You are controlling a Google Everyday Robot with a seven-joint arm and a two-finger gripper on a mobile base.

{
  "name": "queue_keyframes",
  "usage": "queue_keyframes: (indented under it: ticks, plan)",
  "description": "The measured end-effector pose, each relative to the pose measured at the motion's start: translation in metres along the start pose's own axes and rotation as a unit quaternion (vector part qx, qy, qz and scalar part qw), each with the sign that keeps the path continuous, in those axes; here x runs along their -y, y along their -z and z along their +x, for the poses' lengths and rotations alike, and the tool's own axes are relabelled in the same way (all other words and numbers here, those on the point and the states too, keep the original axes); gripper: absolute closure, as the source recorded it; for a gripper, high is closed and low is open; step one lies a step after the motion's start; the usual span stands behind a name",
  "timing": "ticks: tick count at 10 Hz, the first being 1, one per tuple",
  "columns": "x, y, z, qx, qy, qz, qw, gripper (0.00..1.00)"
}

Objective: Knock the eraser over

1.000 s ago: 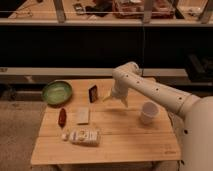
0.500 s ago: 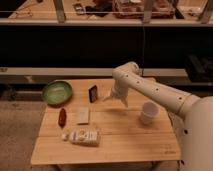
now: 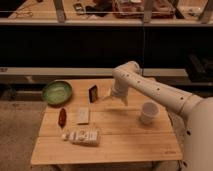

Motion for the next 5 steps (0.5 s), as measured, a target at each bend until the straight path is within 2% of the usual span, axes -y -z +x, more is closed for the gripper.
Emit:
queue_keyframes:
  ticks: [2,3,5]
  plan:
    - [0.005,0.034,0.005,-0.036,0.023,0.016,0.9989,0.55]
    - [-0.003,0.049,0.005,-0.046,0.019,0.023,0.9985,0.67]
    - [-0.016,0.058,0.001,-0.046,0.010,0.030,0.9985,0.84]
